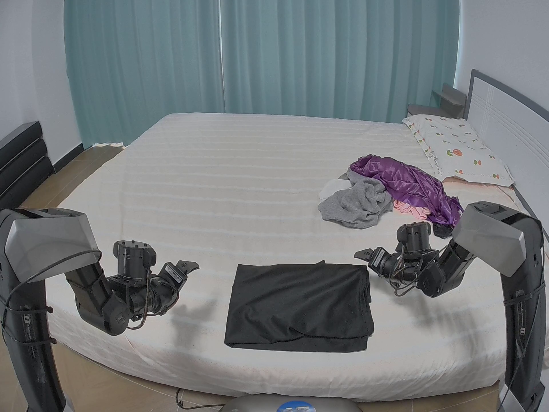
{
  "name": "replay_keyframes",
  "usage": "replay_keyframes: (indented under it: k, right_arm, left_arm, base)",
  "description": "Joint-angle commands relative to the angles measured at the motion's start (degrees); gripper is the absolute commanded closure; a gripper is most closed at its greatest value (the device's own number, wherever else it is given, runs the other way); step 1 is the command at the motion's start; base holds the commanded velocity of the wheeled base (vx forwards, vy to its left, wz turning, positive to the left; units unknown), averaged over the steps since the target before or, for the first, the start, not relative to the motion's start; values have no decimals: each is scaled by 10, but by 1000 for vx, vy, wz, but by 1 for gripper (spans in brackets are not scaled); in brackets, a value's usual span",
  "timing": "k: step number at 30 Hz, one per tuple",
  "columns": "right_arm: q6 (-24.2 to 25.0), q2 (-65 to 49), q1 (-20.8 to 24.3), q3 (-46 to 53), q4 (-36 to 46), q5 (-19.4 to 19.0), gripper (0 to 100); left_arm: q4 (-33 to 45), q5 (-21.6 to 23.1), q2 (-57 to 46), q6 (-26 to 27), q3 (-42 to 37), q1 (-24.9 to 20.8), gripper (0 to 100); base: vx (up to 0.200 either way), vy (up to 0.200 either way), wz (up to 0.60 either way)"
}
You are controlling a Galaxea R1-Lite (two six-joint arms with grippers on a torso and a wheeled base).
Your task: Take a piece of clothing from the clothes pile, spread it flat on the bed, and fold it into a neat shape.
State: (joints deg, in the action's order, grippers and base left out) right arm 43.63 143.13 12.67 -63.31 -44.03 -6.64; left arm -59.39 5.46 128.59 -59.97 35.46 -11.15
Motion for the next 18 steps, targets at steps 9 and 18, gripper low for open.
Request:
replay_keyframes:
  k: [9, 18]
  right_arm:
    - [-72, -96, 14, 333, -188, -87, 0]
    - [-88, -74, 34, 326, -195, -96, 0]
  left_arm:
    - [0, 0, 1, -1, 0, -2, 0]
    - [-1, 1, 1, 0, 0, -2, 0]
  base:
    - [-67, 0, 0]
    - [-67, 0, 0]
